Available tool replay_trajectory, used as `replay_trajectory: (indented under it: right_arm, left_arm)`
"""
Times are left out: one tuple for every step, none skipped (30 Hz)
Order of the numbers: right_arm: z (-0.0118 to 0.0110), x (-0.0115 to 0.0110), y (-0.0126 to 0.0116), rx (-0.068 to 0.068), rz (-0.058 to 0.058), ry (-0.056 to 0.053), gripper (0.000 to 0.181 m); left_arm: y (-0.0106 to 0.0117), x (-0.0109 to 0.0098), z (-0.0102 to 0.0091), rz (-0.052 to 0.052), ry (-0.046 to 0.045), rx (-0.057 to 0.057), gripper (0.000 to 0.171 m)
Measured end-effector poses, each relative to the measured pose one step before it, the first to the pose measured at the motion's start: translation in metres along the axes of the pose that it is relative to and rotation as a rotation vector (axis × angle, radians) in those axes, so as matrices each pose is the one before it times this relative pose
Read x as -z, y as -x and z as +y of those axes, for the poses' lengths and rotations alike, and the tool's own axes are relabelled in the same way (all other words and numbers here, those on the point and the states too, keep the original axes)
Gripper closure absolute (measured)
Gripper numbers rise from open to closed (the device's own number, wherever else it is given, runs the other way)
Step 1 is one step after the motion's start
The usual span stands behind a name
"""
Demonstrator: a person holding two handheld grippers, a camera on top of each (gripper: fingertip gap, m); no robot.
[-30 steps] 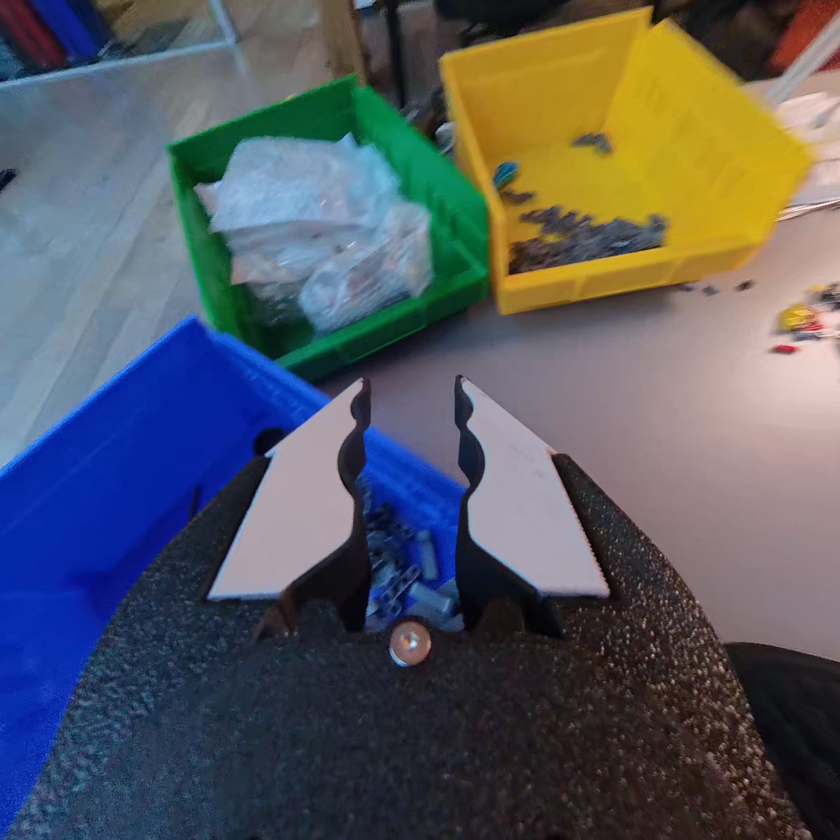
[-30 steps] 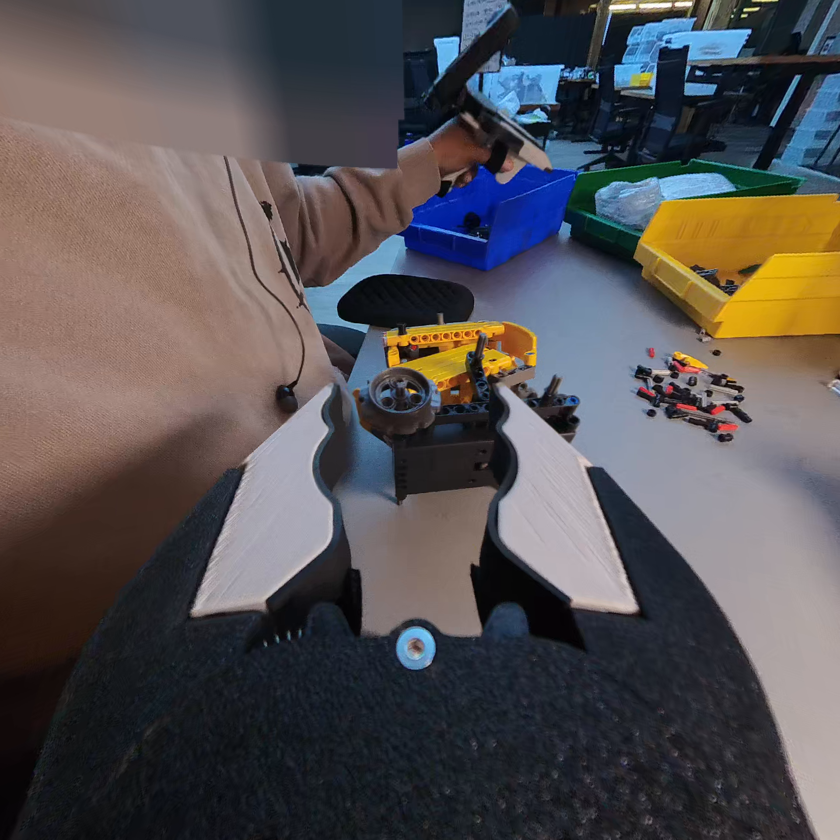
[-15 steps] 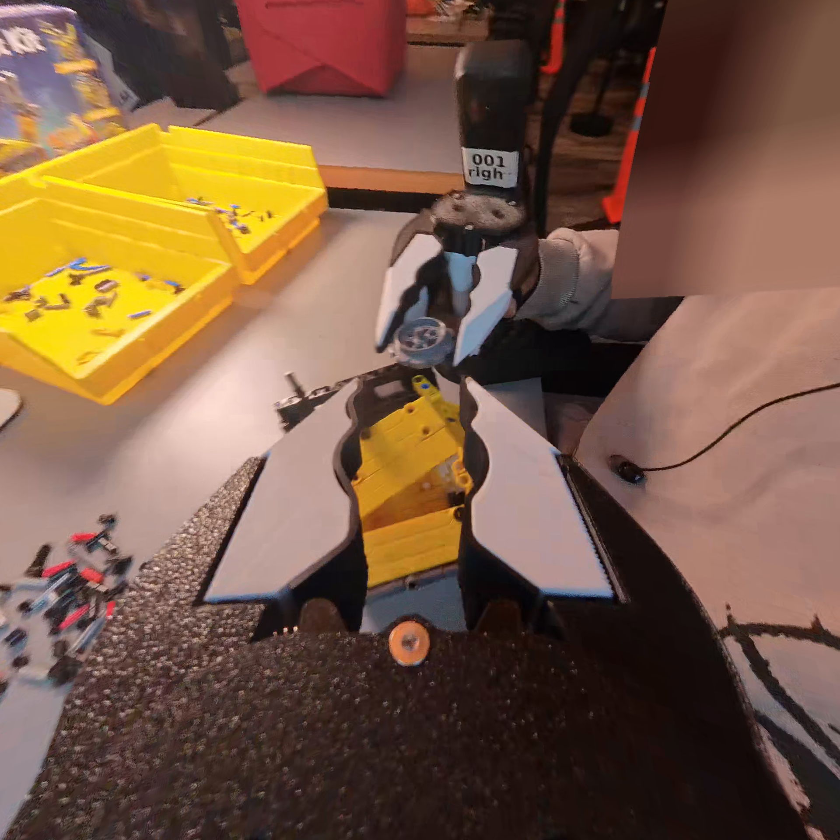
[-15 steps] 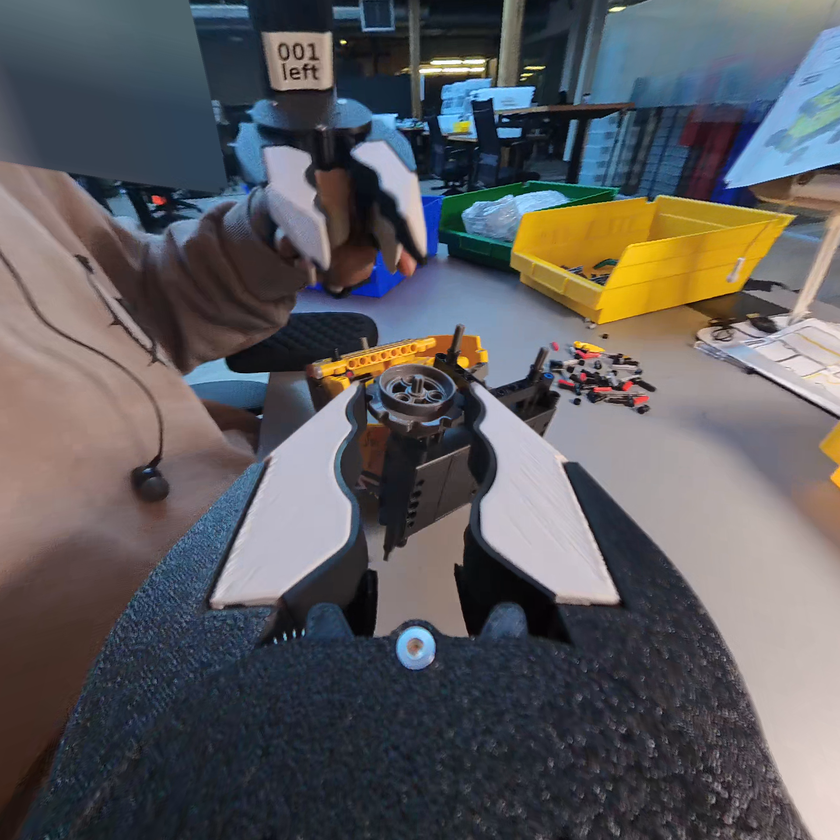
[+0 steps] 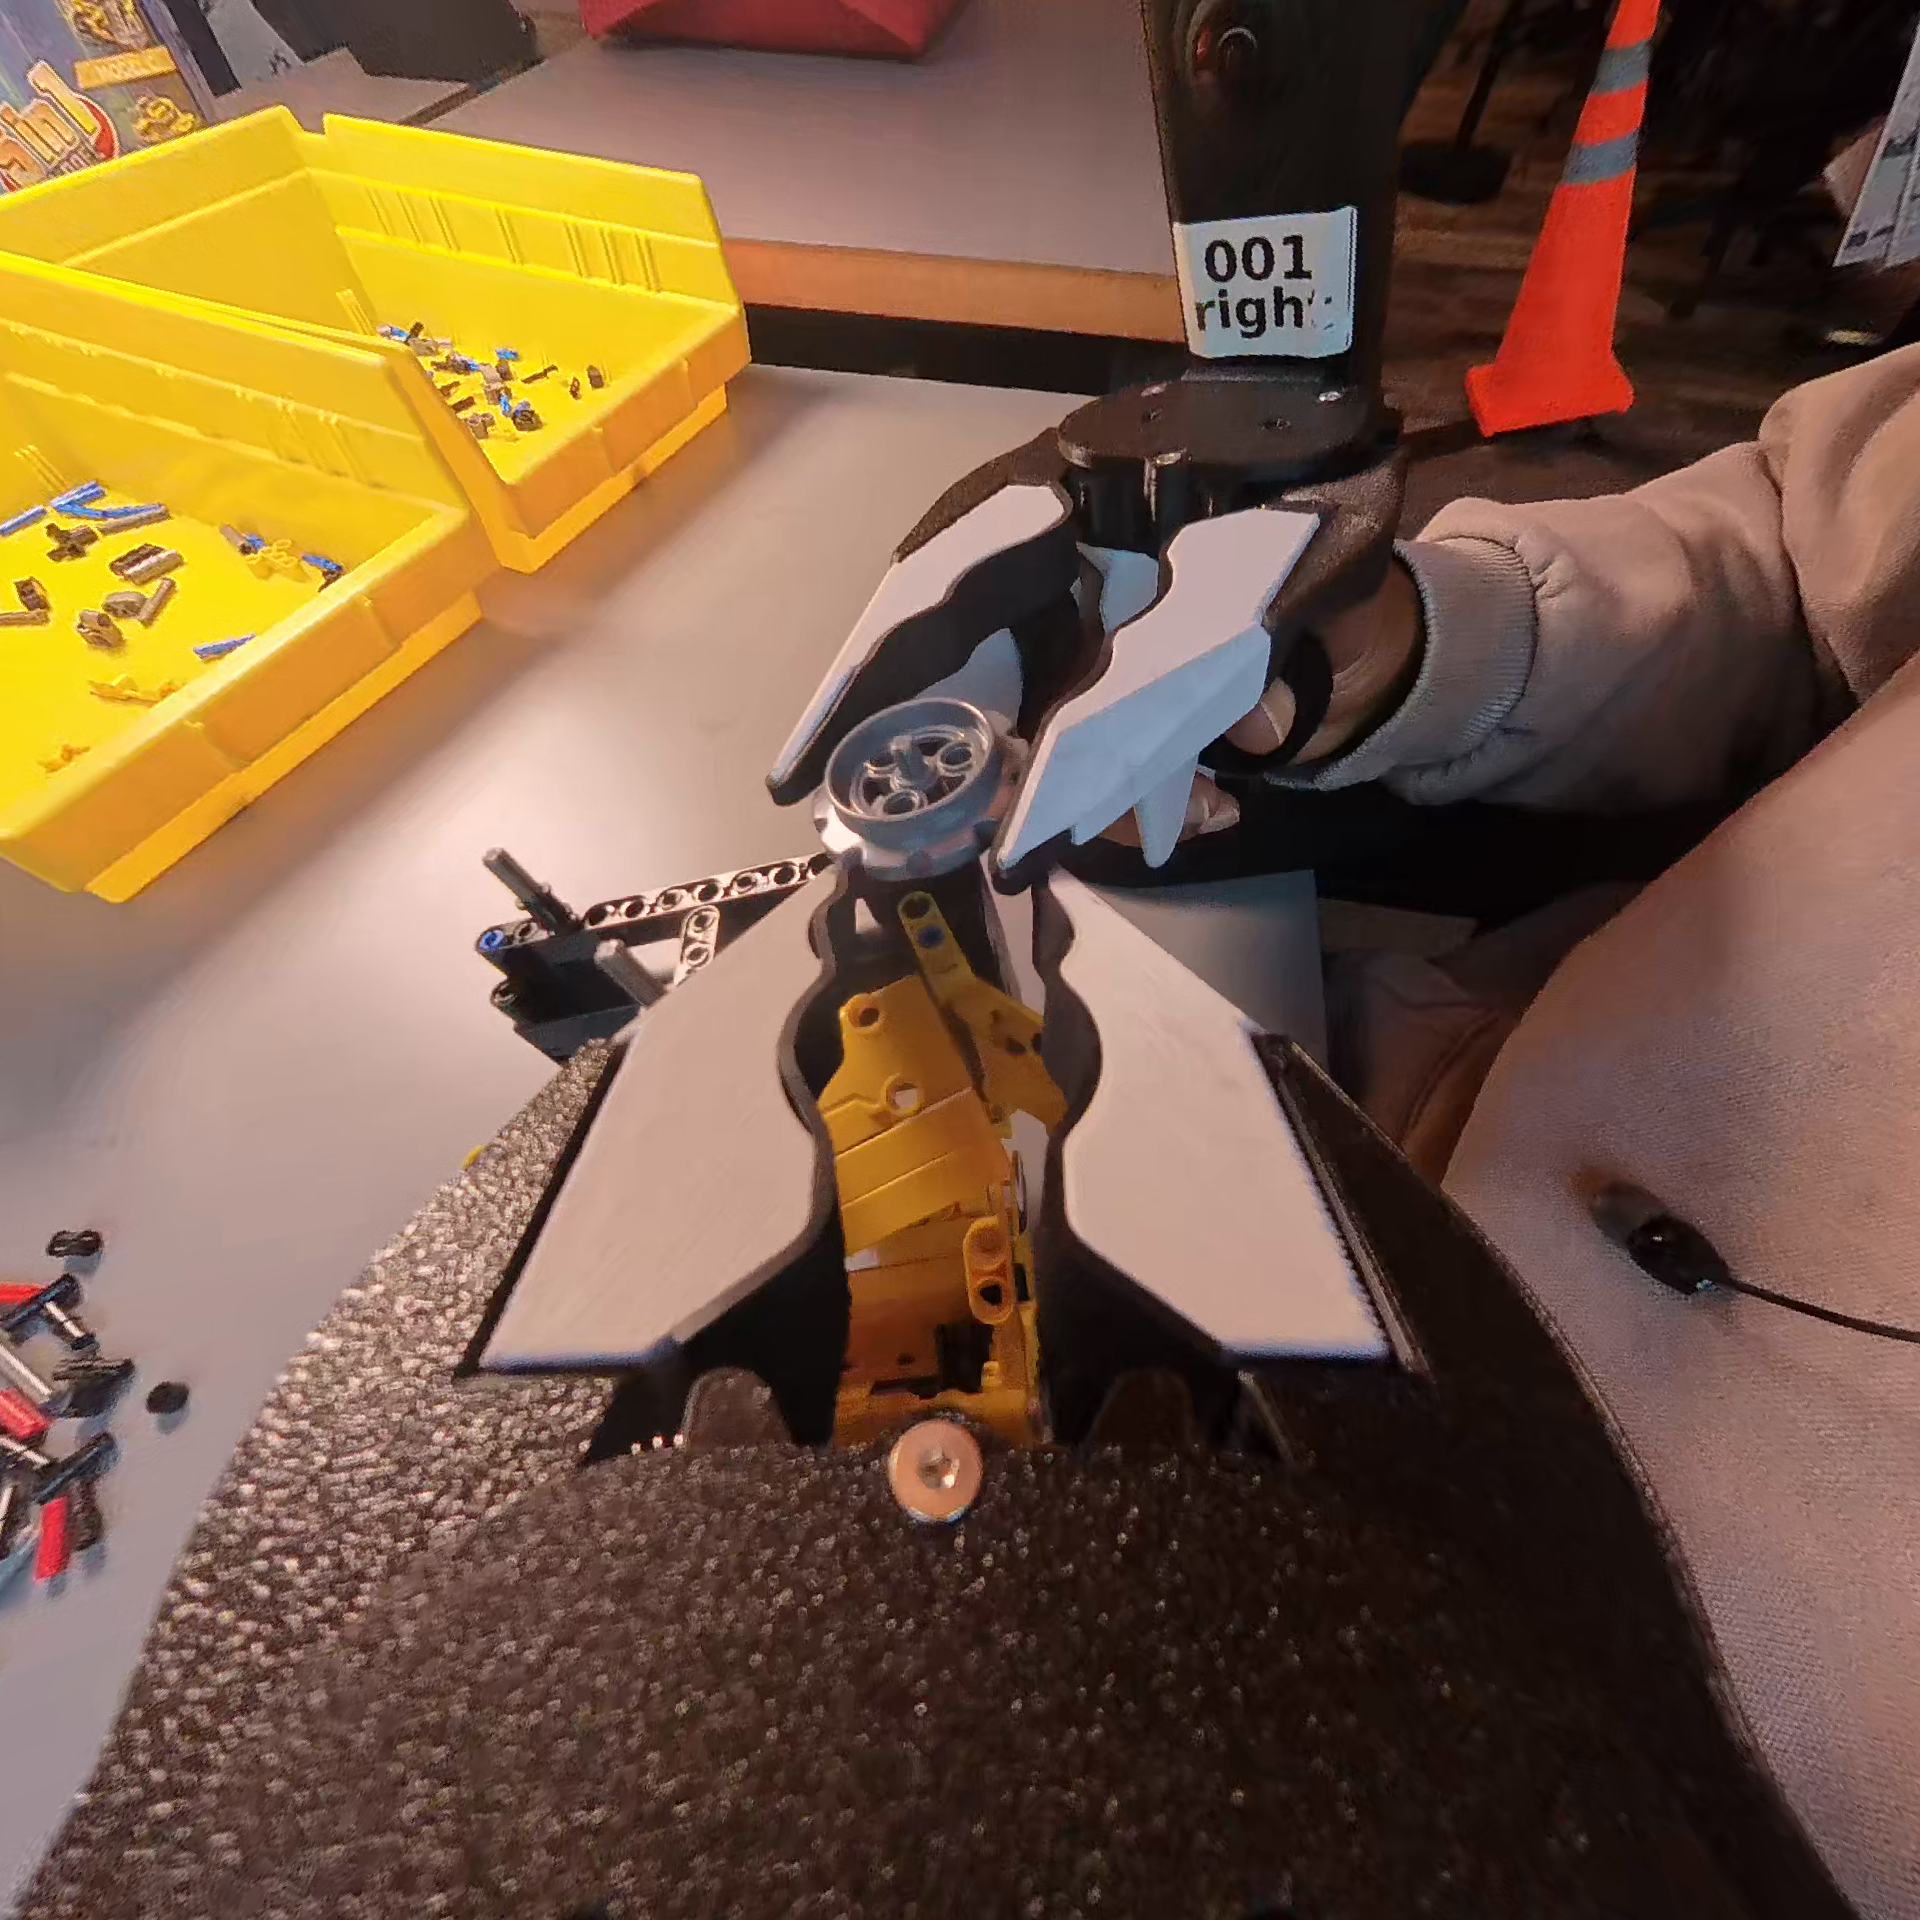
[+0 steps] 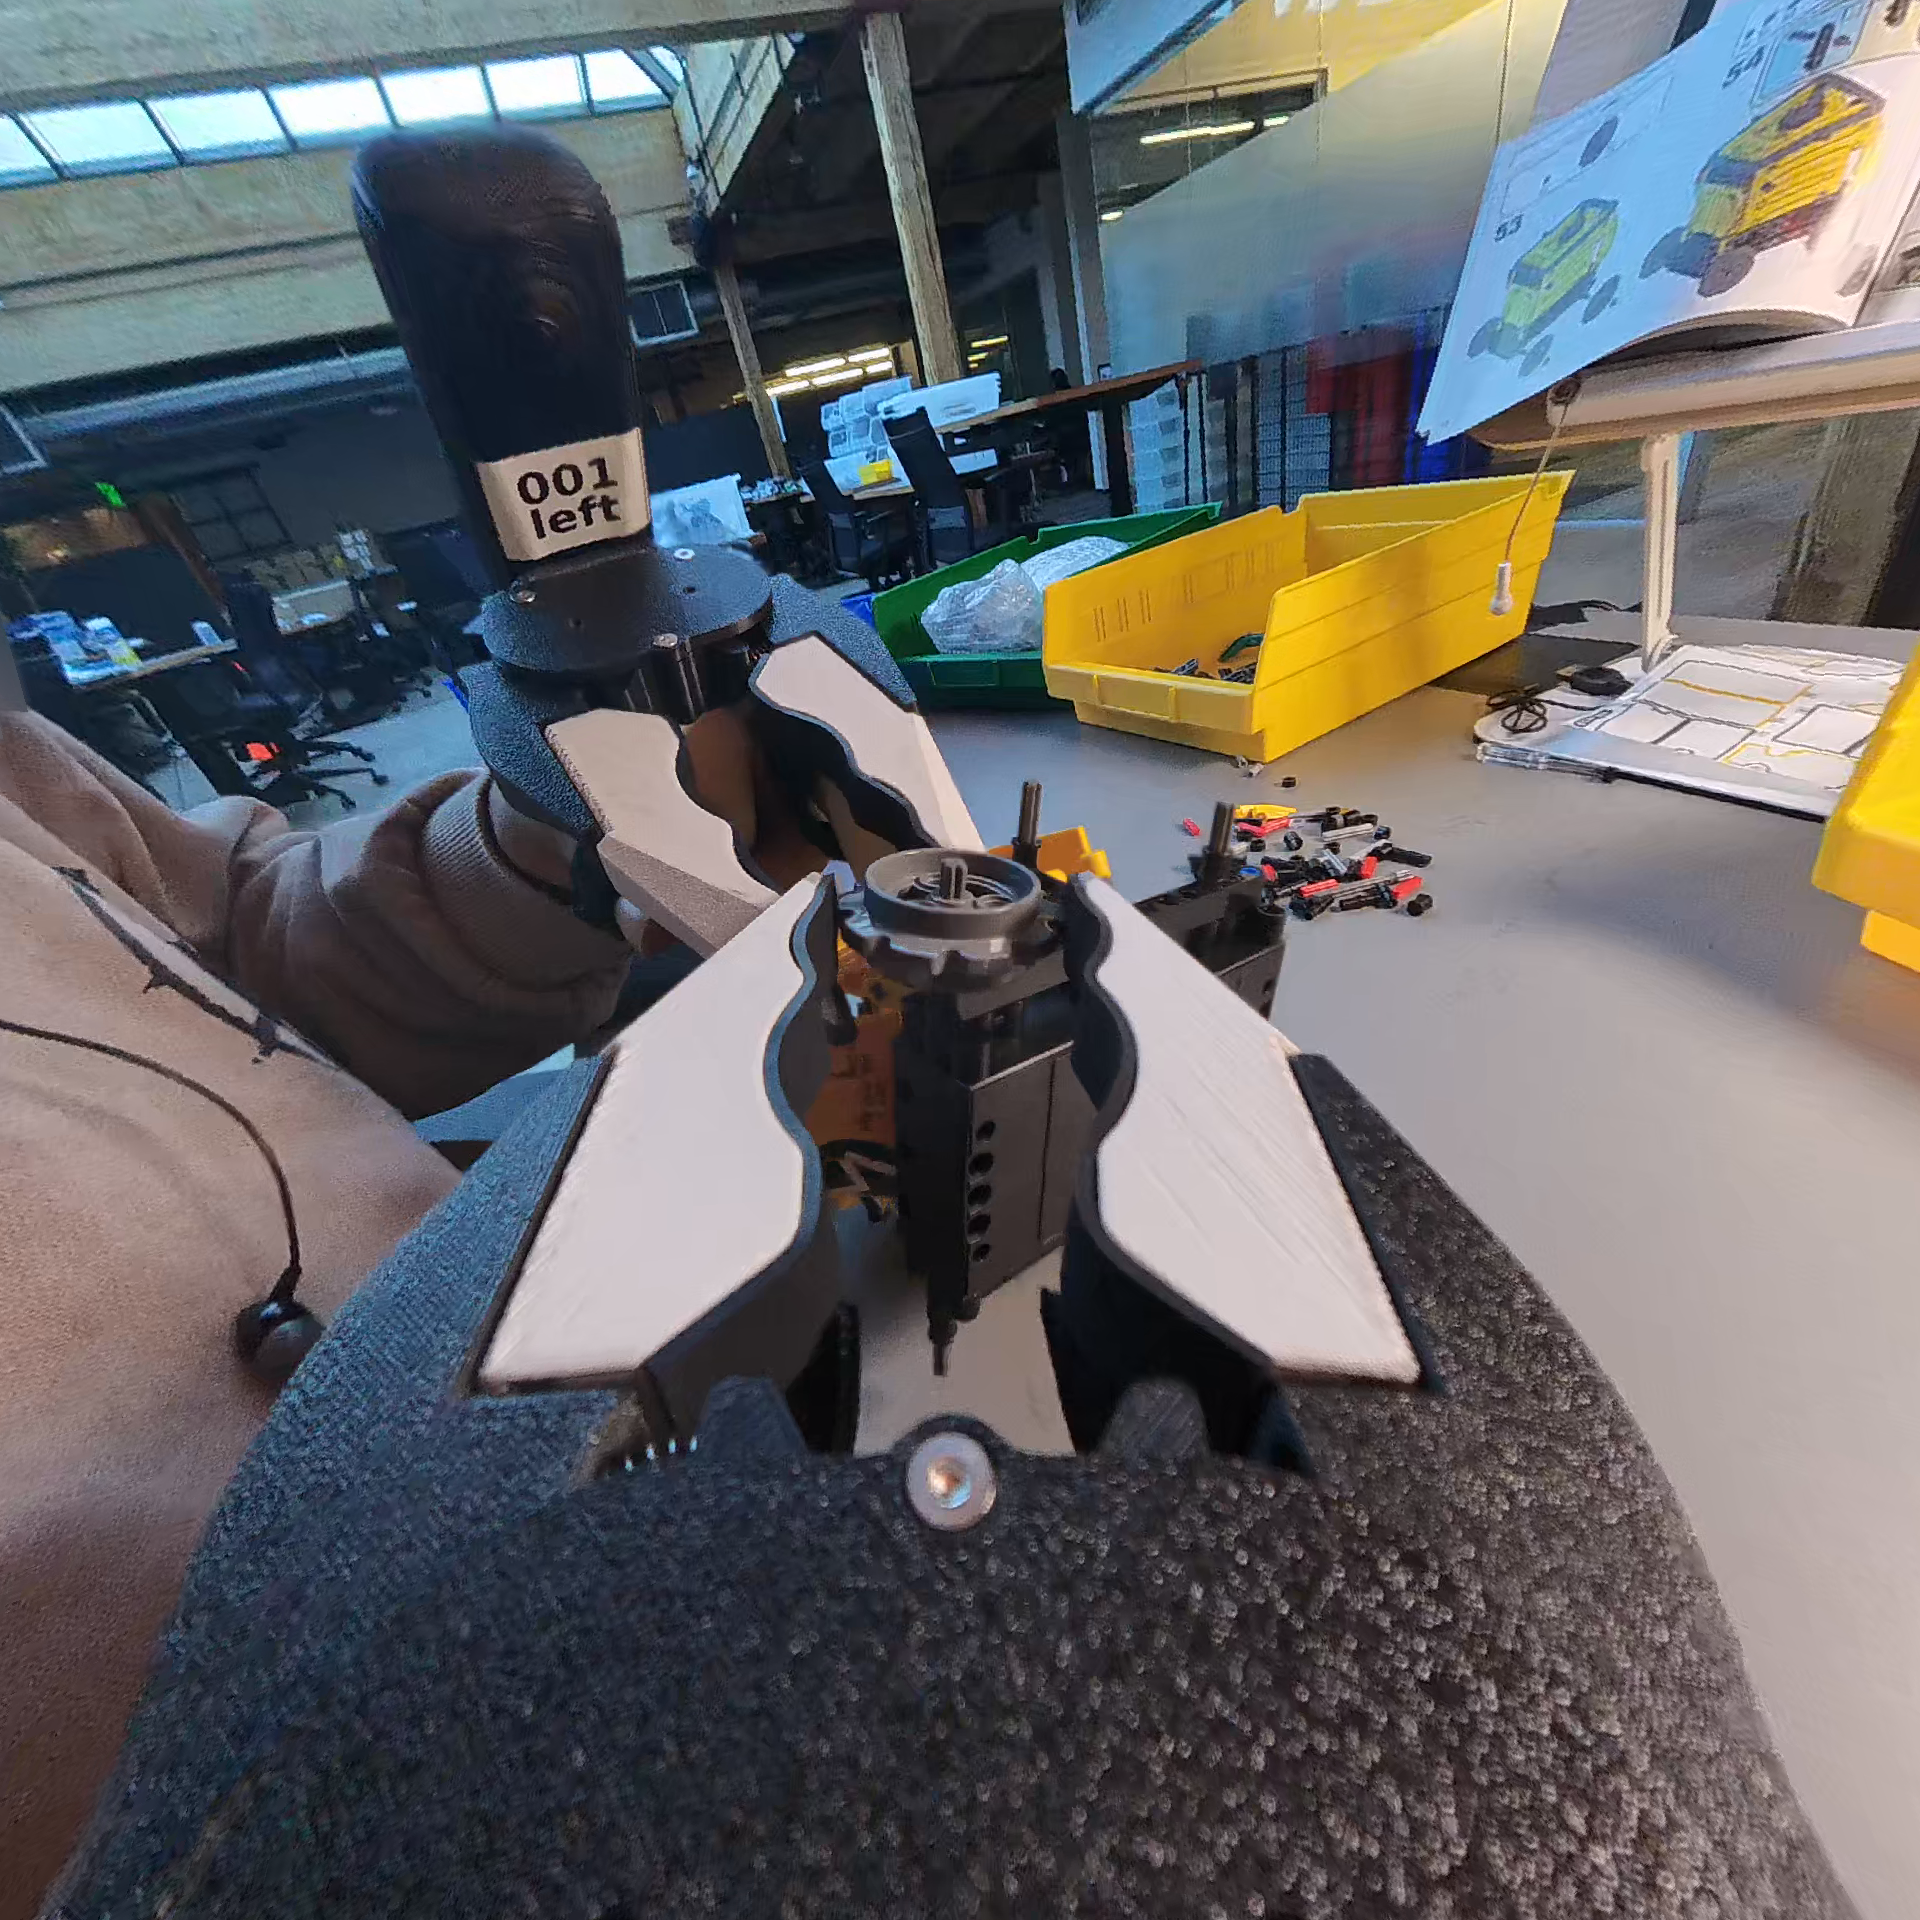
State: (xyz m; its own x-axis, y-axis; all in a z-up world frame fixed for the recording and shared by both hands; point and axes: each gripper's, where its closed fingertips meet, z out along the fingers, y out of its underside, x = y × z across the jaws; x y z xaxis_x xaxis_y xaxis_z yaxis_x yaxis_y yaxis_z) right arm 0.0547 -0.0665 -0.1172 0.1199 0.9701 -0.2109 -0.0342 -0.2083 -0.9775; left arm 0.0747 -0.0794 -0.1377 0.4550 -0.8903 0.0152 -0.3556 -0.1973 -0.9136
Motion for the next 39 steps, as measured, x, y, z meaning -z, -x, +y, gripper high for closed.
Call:
replay_trajectory:
  right_arm:
    - [0.00148, 0.00212, 0.00137, -0.0053, -0.0072, 0.0174, 0.139]
    - [0.00182, 0.0021, 0.00114, -0.0141, -0.0071, 0.0182, 0.139]
    - [0.00173, 0.00206, 0.0007, -0.0163, -0.0043, 0.0149, 0.139]
    - [0.00196, 0.00185, 0.00051, -0.0151, -0.0014, 0.013, 0.139]
    - [0.00201, 0.00179, 0.0003, -0.012, 0.0006, 0.0105, 0.139]
    - [0.00232, 0.00188, 0.00015, -0.0035, 0.0006, 0.0087, 0.139]
    - [0.00223, 0.00225, 0.00079, 0.0033, -0.0029, 0.0047, 0.139]
    - [0.00198, 0.00237, 0.00113, 0.0061, -0.0059, 0.001, 0.139]
    - [0.00126, 0.0024, 0.00048, 0.0012, -0.0041, -0.002, 0.139]
    - [0.00059, 0.00207, -0.00006, 0.0005, -0.0008, -0.0026, 0.139]
    - [0.00075, 0.00168, 0.00006, 0.0075, 0.0, 0.002, 0.139]
    - [0.0003, 0.00154, 0.00052, 0.0141, 0.0001, 0.0015, 0.139]
    - [0.00059, 0.0014, -0.00011, 0.0183, 0.0048, 0.0034, 0.138]
    - [0.00011, 0.00161, 0.00018, 0.0121, 0.0032, -0.0003, 0.137]
    - [-0.0003, 0.00144, -0.00009, 0.0003, 0.0037, -0.003, 0.137]
    - [-0.00062, 0.00059, -0.00056, -0.0058, 0.0064, -0.0071, 0.137]
    - [-0.00006, -0.0002, -0.00102, -0.009, 0.0089, -0.0035, 0.138]
    - [0.00035, -0.00024, -0.00165, -0.0088, 0.0119, -0.0009, 0.139]
    - [0.00116, -0.00021, -0.00212, -0.0114, 0.0123, 0.0024, 0.139]
    - [0.00091, -0.00009, -0.00275, -0.0139, 0.015, -0.0032, 0.139]
    - [0.00046, 0.00009, -0.00163, -0.0163, 0.0068, -0.0084, 0.14]
    - [0.0002, 0.0003, -0.00149, -0.0136, 0.0056, -0.0075, 0.14]
    - [-0.00031, 0.0007, -0.00107, -0.0068, 0.0043, -0.0051, 0.14]
    - [-0.0005, 0.00039, -0.0016, -0.0001, 0.0097, -0.0041, 0.14]
    - [-0.00051, -0.00024, -0.00177, 0.0022, 0.0116, -0.0036, 0.14]
    - [-0.00066, -0.00034, -0.00171, -0.0011, 0.0094, -0.0037, 0.141]
    - [-0.00036, -0.00041, -0.00115, -0.0007, 0.0049, -0.0029, 0.141]
    - [-0.0004, -0.0005, -0.00056, 0.0022, 0.0034, -0.0029, 0.141]
    - [-0.00032, -0.00044, -0.00056, 0.0091, 0.007, -0.0037, 0.141]
    - [-0.00021, -0.00043, -0.00022, 0.0125, 0.0097, -0.001, 0.141]
    - [-0.00097, -0.00036, -0.00002, 0.0238, 0.0136, -0.004, 0.141]
    - [-0.00129, -0.00044, -0.00054, 0.0252, 0.0203, -0.0079, 0.142]
    - [-0.00019, -0.00011, 0.00013, 0.0122, 0.0083, -0.001, 0.142]
    - [-0.00018, -0.00006, 0.00042, -0.0012, -0.0013, -0.0045, 0.142]
    - [-0.00038, -0.00018, 0.0004, -0.0027, -0.0013, -0.0042, 0.142]
    - [-0.00056, -0.00044, 0.00072, 0.0048, 0.0047, -0.0088, 0.143]
    - [-0.00081, -0.0006, 0.00067, -0.0043, 0.0021, -0.0149, 0.144]
    - [-0.00086, -0.00042, 0.00113, -0.023, -0.0122, -0.0216, 0.144]
    - [-0.00036, -0.00052, 0.00109, -0.0204, -0.0174, -0.0086, 0.144]
  left_arm:
    - [-0.00222, -0.00091, 0.00013, 0.005, -0.00318, 0.0078, 0.137]
    - [-0.00113, -0.00128, 0.00018, -0.0066, 0.00047, 0.0084, 0.135]
    - [-0.00049, -0.00135, 0.00027, -0.0176, 0.00416, -0.0023, 0.132]
    - [-0.00136, -0.00149, 0.00056, -0.0186, 0.00763, -0.0144, 0.132]
    - [-0.00163, -0.00155, 0.00093, -0.0183, 0.00968, -0.0183, 0.132]
    - [-0.00293, -0.00157, 0.00096, -0.0083, 0.00919, -0.015, 0.135]
    - [-0.00368, -0.00159, 0.00095, 0.0041, 0.00833, -0.0057, 0.137]
    - [-0.00283, -0.00146, 0.00048, 0.0035, 0.00615, 0.0017, 0.138]
    - [-0.00115, -0.00139, 0.00038, -0.0051, 0.00792, 0.0002, 0.138]
    - [-0.00052, -0.00111, 0.0002, -0.0081, 0.00947, -0.0045, 0.137]
    - [-0.0015, -0.00124, 0.00005, -0.0003, 0.01225, -0.0039, 0.137]
    - [-0.00116, -0.00137, -0.00022, -0.0019, 0.01172, -0.0037, 0.135]
    - [-0.0008, -0.001, -0.00016, -0.0028, 0.01068, -0.0048, 0.134]
    - [-0.00031, -0.00082, -0.00022, -0.0025, 0.00884, -0.0011, 0.133]
    - [-0.0001, -0.00066, -0.00038, -0.0021, 0.00602, 0.0017, 0.133]
    - [0.00013, -0.00056, -0.00046, -0.0028, 0.0036, -0.0006, 0.133]
    - [0.00048, -0.00058, -0.00019, -0.005, 0.00311, -0.0034, 0.134]
    - [0.00098, -0.00077, -0.00008, -0.0079, 0.00297, -0.0026, 0.136]
    - [0.00132, -0.00121, 0.00007, -0.0122, 0.00396, -0.0027, 0.137]
    - [0.0018, -0.00153, 0.00035, -0.0174, 0.00469, -0.0055, 0.138]
    - [0.00127, -0.00157, 0.00025, -0.0162, 0.00296, -0.0013, 0.138]
    - [0.00005, -0.00143, -0.0002, -0.0099, -0.00158, 0.006, 0.139]
    - [-0.00042, -0.00128, -0.00012, -0.0071, -0.00384, 0.0042, 0.141]
    - [-0.00087, -0.00092, -0.00037, -0.0066, -0.00593, -0.005, 0.147]
    - [-0.00007, -0.00112, -0.00055, -0.0144, -0.00702, -0.0057, 0.154]
    - [0.00128, -0.00082, -0.00029, -0.0235, -0.0023, -0.0057, 0.157]
    - [0.00129, -0.00045, 0.0002, -0.0197, 0.0021, -0.0051, 0.157]
    - [0.00101, -0.00032, 0.00036, -0.0115, 0.00304, 0.0008, 0.158]
    - [0.00086, 0.00003, 0.0006, -0.0049, 0.0034, 0.0066, 0.159]
    - [0.00063, 0.00013, 0.00048, -0.0007, 0.0032, 0.0077, 0.159]
    - [0.00046, 0.00033, 0.00037, -0.0025, 0.00424, -0.002, 0.159]
    - [0.00011, 0.00042, 0.0003, -0.0044, 0.00394, -0.0085, 0.165]
    - [0.00035, 0.00019, 0.00037, -0.0051, 0.00171, -0.0045, 0.166]
    - [0.00005, 0.00039, 0.00027, -0.0021, -0.00283, 0.0012, 0.167]
    - [0.00016, 0.00051, 0.0004, 0.0, -0.00194, 0.0016, 0.166]
    - [0.00041, 0.00075, 0.0005, 0.0033, 0.00007, -0.0007, 0.168]
    - [0.00012, 0.00088, 0.00013, 0.0076, -0.00338, 0.0045, 0.169]
    - [-0.00034, 0.00107, 0.00007, 0.0093, -0.00429, 0.0032, 0.168]
    - [-0.00012, 0.00091, -0.00011, 0.0031, -0.0023, 0.0005, 0.171]
